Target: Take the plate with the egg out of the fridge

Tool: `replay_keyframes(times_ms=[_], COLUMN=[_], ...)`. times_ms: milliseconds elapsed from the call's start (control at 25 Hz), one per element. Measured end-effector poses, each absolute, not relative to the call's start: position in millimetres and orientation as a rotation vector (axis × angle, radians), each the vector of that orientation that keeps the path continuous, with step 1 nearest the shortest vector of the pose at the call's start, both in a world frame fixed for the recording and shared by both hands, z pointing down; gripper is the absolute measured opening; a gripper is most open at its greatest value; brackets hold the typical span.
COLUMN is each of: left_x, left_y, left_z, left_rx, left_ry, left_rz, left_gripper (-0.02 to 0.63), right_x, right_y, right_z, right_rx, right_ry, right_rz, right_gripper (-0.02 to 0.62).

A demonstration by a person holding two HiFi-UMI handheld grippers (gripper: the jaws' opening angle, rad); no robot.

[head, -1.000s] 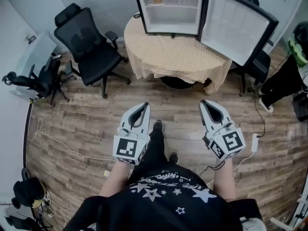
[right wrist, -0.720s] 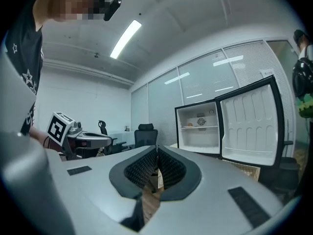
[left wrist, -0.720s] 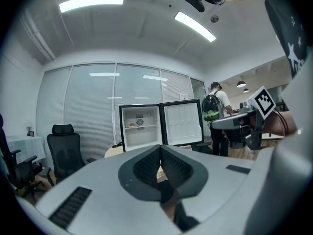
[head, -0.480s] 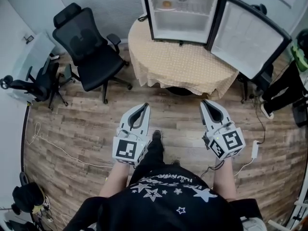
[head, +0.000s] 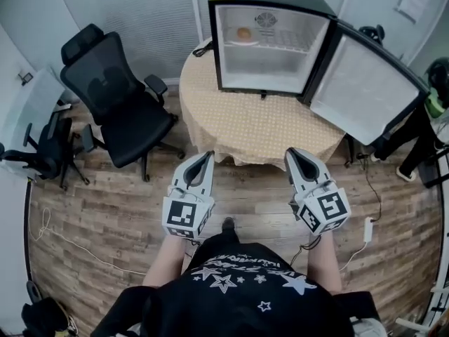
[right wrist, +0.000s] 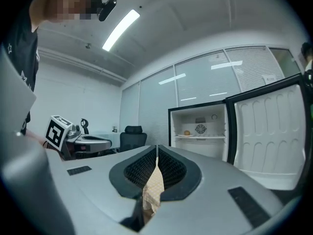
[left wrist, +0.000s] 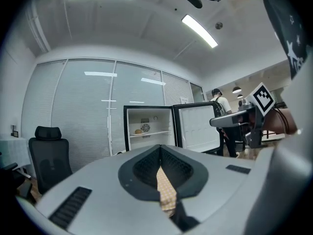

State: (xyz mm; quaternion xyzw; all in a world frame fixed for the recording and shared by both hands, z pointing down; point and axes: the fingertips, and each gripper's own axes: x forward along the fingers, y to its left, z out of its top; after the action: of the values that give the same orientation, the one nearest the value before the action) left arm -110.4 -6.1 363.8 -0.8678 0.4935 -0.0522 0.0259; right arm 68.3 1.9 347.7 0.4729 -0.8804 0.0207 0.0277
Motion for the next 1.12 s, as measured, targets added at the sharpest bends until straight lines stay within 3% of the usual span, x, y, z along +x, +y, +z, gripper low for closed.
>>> replay_keyframes(times_ms=[240, 560, 920, 1120], left_x=[-106.4, -122.0, -124.7, -121.7], left_y=[-46.2, -94.4, -133.1, -155.5], left_z=[349.0, 373.8, 386.9, 392.8], left_rx=[-2.700, -2.798, -2.835, -2.818], left_ry=[1.311, 1.335, 1.370, 1.403], left_rz=[-0.177, -0.222, -0.232, -0.263], left_gripper=[0.005, 0.005, 0.005, 0.005], right_x=[74.8, 77.8, 78.4, 76.2], right_y=[-43.9, -59.3, -103.1, -147.7], right_z=[346.2, 346.5, 360.7, 369.7], right_rx=[1.665, 1.858, 1.853, 1.795], right_ry=[-2.686, -2.871, -2.837, -2.850], right_rz=[0.255, 0.576, 0.726, 0.800], right_gripper=[0.032, 0.034, 0.037, 0.096])
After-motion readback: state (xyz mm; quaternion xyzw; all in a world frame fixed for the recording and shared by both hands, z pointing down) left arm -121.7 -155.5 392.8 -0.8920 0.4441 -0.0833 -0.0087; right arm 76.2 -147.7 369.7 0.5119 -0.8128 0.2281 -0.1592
